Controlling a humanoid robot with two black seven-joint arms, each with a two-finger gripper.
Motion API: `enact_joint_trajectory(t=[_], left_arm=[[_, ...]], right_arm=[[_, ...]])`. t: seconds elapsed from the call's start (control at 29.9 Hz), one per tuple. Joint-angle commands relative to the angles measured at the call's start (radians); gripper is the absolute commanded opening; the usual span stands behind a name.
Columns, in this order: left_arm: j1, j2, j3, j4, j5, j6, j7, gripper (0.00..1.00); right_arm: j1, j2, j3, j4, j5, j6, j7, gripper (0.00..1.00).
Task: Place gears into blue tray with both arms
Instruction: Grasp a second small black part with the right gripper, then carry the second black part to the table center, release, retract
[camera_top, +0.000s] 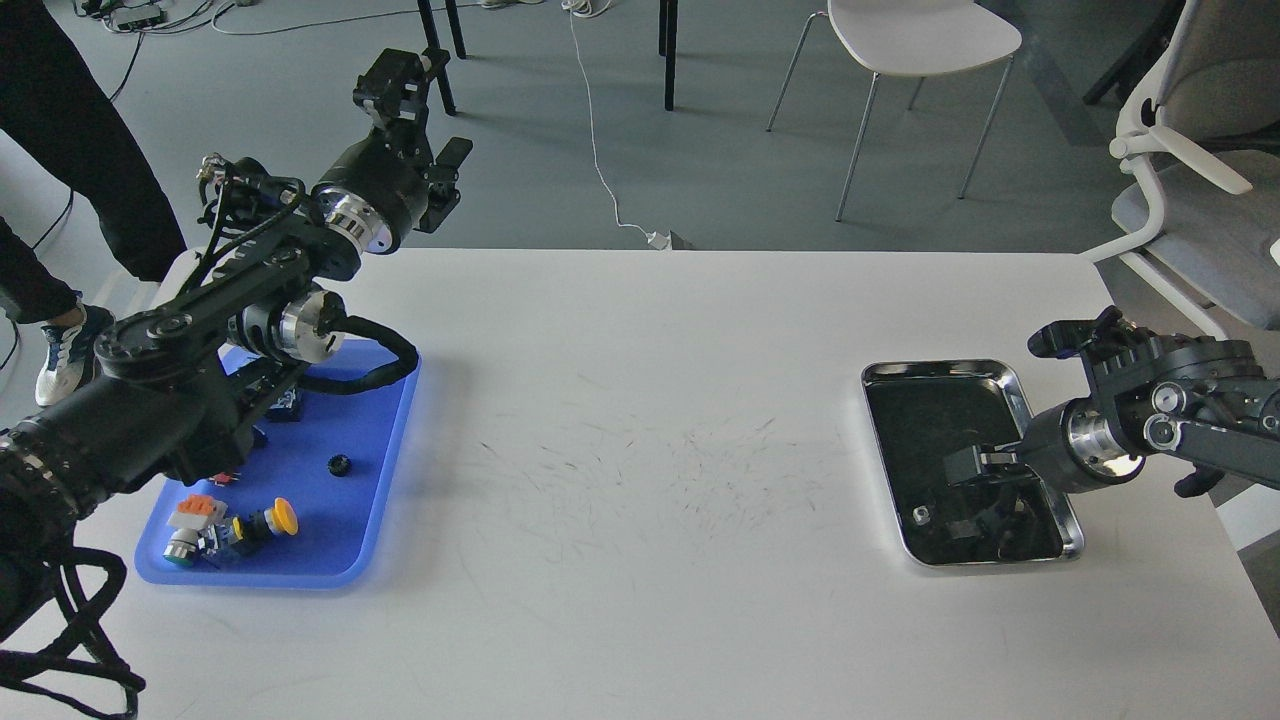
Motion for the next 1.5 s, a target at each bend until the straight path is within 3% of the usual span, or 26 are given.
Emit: enact_joint_trajectory(t=[0.0, 0.2, 0.5, 0.84, 0.97, 1.14, 1.24, 1.34, 1.47], left_arm=[[0.000, 0.000, 0.000, -0.001, 0.001, 0.001, 0.000, 0.98], [-0.002, 0.001, 0.000, -0.003, -0.001, 0.001, 0.000, 0.98], [-0.002, 0.009, 0.000, -0.003, -0.001, 0.001, 0.000, 0.98], [-0.002, 0.009, 0.000, -0.003, 0.001, 0.001, 0.000, 0.98], [-0.005, 0.004, 0.000, -0.003, 0.001, 0.001, 0.000, 0.98], [-0.009, 0.001, 0.000, -0.003, 0.001, 0.006, 0.000, 0.98], [-0.017, 0.001, 0.001, -0.001, 0.002, 0.012, 0.000, 0.98], [-0.017, 0.004, 0.000, -0.001, 0.002, 0.012, 0.000, 0.98], [-0.022, 0.006, 0.001, 0.000, 0.002, 0.012, 0.002, 0.98]], right_arm=[[0.006, 0.014, -0.002, -0.016, -0.001, 0.000, 0.000, 0.51], [0.009, 0.027, -0.002, -0.034, 0.000, 0.000, 0.000, 0.45], [0.016, 0.029, -0.002, -0.033, 0.000, 0.000, 0.005, 0.01], [0.180, 0.026, 0.002, 0.042, 0.038, 0.000, 0.012, 0.01], [0.280, 0.047, 0.000, 0.111, 0.171, 0.000, 0.012, 0.01], [0.323, 0.214, 0.000, 0.111, 0.307, 0.000, 0.029, 0.01], [0.306, 0.349, -0.006, 0.094, 0.333, 0.000, 0.092, 0.01], [0.257, 0.484, -0.038, 0.012, 0.336, -0.036, 0.129, 0.01], [0.181, 0.636, -0.040, -0.112, 0.341, -0.076, 0.133, 0.01]])
